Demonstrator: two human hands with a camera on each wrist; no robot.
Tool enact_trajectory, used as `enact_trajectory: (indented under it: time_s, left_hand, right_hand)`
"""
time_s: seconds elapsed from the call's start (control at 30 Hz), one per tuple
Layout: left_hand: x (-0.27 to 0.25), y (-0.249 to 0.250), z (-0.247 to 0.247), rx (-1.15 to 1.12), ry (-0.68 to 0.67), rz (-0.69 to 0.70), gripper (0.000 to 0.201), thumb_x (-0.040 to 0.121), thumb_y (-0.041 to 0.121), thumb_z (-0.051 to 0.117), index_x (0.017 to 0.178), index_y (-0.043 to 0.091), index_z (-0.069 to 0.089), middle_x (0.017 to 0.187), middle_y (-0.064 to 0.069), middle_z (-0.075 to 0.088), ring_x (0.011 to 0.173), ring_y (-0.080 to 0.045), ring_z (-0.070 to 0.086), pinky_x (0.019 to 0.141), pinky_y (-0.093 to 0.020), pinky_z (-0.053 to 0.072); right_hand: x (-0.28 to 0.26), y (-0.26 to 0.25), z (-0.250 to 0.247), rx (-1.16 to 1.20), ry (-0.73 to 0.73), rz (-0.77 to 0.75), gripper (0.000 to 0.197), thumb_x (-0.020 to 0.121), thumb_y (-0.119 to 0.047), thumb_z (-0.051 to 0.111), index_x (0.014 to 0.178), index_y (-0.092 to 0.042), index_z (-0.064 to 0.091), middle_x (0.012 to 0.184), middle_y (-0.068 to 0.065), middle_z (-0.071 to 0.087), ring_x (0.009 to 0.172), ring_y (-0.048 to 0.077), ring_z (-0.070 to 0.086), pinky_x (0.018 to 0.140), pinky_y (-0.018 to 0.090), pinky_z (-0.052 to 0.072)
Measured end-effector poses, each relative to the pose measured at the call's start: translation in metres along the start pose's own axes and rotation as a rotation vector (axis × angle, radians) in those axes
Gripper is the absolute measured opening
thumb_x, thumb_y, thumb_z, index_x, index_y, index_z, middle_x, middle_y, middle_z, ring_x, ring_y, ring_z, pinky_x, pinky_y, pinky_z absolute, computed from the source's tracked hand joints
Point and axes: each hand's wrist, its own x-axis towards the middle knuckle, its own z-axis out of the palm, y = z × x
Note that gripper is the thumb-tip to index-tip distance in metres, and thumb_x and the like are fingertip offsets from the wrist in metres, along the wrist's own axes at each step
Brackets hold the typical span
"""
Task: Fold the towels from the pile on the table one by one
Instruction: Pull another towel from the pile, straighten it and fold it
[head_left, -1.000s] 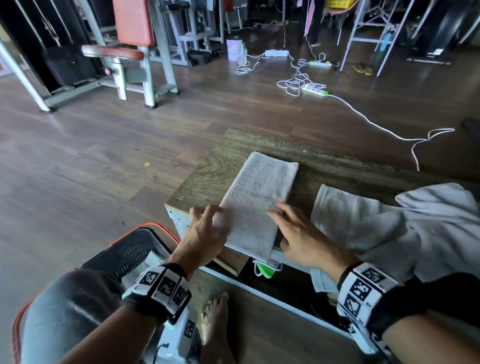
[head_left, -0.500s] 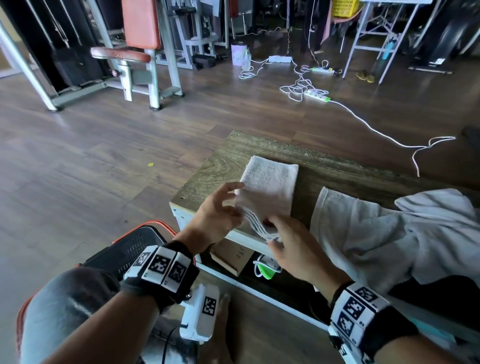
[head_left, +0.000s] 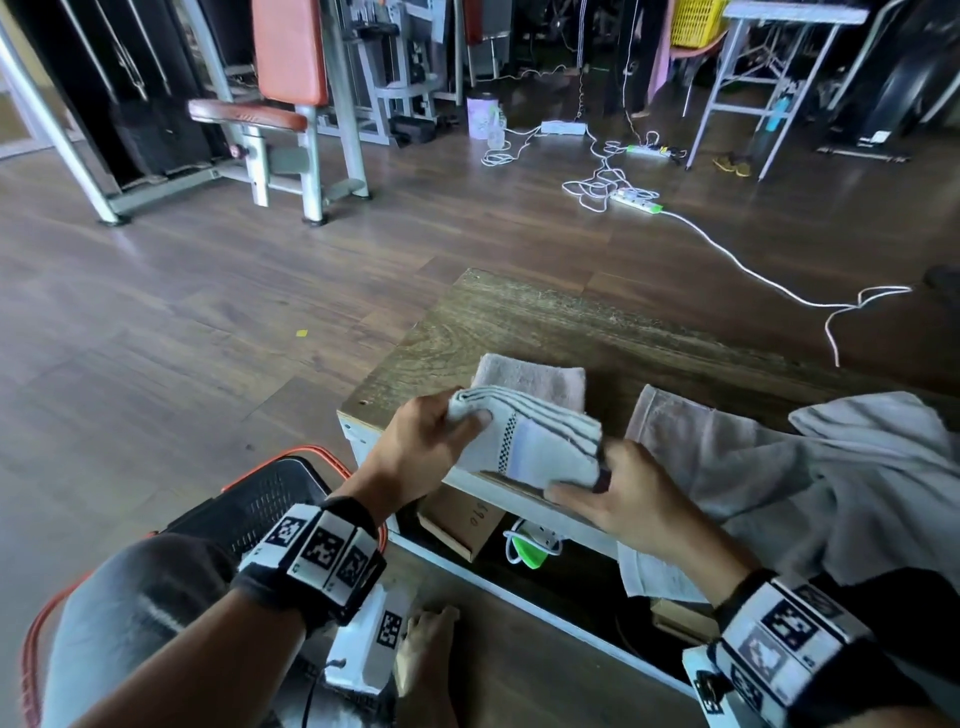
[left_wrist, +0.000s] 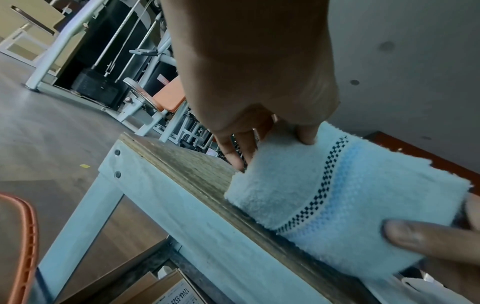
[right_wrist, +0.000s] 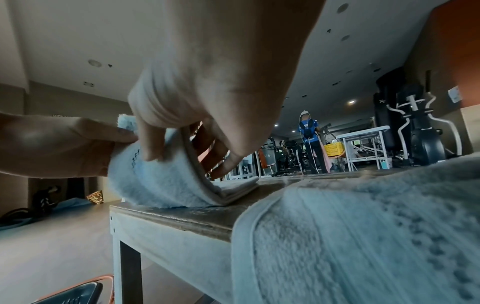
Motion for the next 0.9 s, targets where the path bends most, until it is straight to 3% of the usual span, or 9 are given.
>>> enact_trajectory:
  time_s: [0.13, 0.3, 0.4, 0.47, 0.53, 0.63, 0.73, 0.8, 0.9]
  left_hand:
    - [0.003, -0.01, 0.006, 0.008, 0.045, -0.098, 0.03, 0.094, 0.04, 0.06, 0.082, 0.013, 0.061, 0.069, -0.006, 0.062, 0.058, -0.009, 0.052, 0.055, -0.031, 0.044]
    - [0.003, -0.027, 0.013, 0.049, 0.034, -0.235, 0.043, 0.081, 0.06, 0.06, 0.084, 0.018, 0.063, 0.076, 0.0, 0.07, 0.066, -0.016, 0.063, 0.06, -0.037, 0.053]
    - [0.017, -0.027, 0.015, 0.151, 0.081, -0.275, 0.024, 0.088, 0.038, 0.063, 0.086, 0.015, 0.06, 0.077, -0.004, 0.068, 0.061, -0.015, 0.055, 0.05, -0.025, 0.045]
    - [0.031, -0.022, 0.015, 0.123, 0.142, -0.289, 0.02, 0.091, 0.028, 0.064, 0.101, 0.013, 0.056, 0.086, -0.005, 0.069, 0.062, -0.011, 0.056, 0.048, -0.016, 0.041]
    - [0.041, -0.017, 0.017, 0.054, 0.198, -0.273, 0.033, 0.091, 0.026, 0.064, 0.118, 0.013, 0.05, 0.1, -0.009, 0.07, 0.074, -0.017, 0.064, 0.059, -0.026, 0.051]
    - [0.043, -0.014, 0.023, 0.228, 0.24, -0.229, 0.053, 0.086, 0.028, 0.066, 0.13, 0.014, 0.042, 0.121, -0.014, 0.058, 0.104, -0.028, 0.058, 0.086, -0.041, 0.05]
    - [0.033, -0.008, 0.03, 0.5, 0.023, -0.224, 0.061, 0.077, 0.049, 0.069, 0.131, 0.032, 0.046, 0.126, -0.005, 0.037, 0.114, -0.022, 0.037, 0.097, -0.038, 0.037]
    - [0.028, -0.008, 0.034, 0.646, -0.153, -0.236, 0.058, 0.077, 0.061, 0.064, 0.131, 0.046, 0.046, 0.135, -0.003, 0.026, 0.124, -0.026, 0.028, 0.104, -0.045, 0.033]
    - [0.034, -0.017, 0.026, 0.776, -0.179, -0.262, 0.057, 0.086, 0.052, 0.06, 0.137, 0.056, 0.035, 0.154, -0.008, 0.01, 0.133, -0.036, 0.021, 0.107, -0.057, 0.03]
  right_hand:
    - [0.005, 0.007, 0.008, 0.044, 0.074, 0.044, 0.016, 0.086, -0.023, 0.075, 0.102, -0.024, 0.073, 0.094, -0.015, 0.075, 0.088, -0.005, 0.069, 0.082, 0.03, 0.059]
    - [0.021, 0.016, 0.016, 0.022, 0.11, 0.116, 0.02, 0.086, -0.029, 0.074, 0.104, -0.021, 0.074, 0.091, -0.011, 0.076, 0.083, 0.0, 0.07, 0.076, 0.035, 0.06]
    - [0.039, 0.017, 0.015, -0.026, 0.192, 0.137, 0.018, 0.086, -0.033, 0.074, 0.095, -0.017, 0.073, 0.083, -0.008, 0.073, 0.076, 0.003, 0.069, 0.064, 0.027, 0.054]
    - [0.052, 0.015, 0.012, -0.035, 0.269, 0.171, 0.021, 0.087, -0.035, 0.073, 0.092, -0.015, 0.069, 0.081, -0.005, 0.071, 0.074, 0.01, 0.067, 0.059, 0.029, 0.051]
    - [0.065, 0.016, 0.011, -0.056, 0.332, 0.203, 0.023, 0.088, -0.036, 0.071, 0.096, -0.016, 0.063, 0.085, -0.003, 0.068, 0.076, 0.015, 0.066, 0.057, 0.027, 0.048]
    - [0.08, 0.025, 0.009, -0.095, 0.402, 0.238, 0.047, 0.091, -0.039, 0.067, 0.129, -0.017, 0.051, 0.116, 0.002, 0.065, 0.101, 0.019, 0.064, 0.077, 0.03, 0.051]
    - [0.083, 0.035, 0.005, -0.234, 0.28, 0.201, 0.059, 0.098, -0.039, 0.055, 0.15, -0.02, 0.034, 0.151, 0.003, 0.045, 0.137, 0.023, 0.044, 0.109, 0.034, 0.038]
    - [0.08, 0.041, 0.005, -0.327, 0.152, 0.149, 0.054, 0.1, -0.035, 0.052, 0.15, -0.02, 0.037, 0.15, 0.003, 0.046, 0.138, 0.024, 0.044, 0.11, 0.031, 0.037]
    - [0.075, 0.05, 0.006, -0.491, 0.135, 0.058, 0.038, 0.096, -0.04, 0.055, 0.126, -0.018, 0.062, 0.118, 0.008, 0.062, 0.115, 0.03, 0.055, 0.098, 0.039, 0.046]
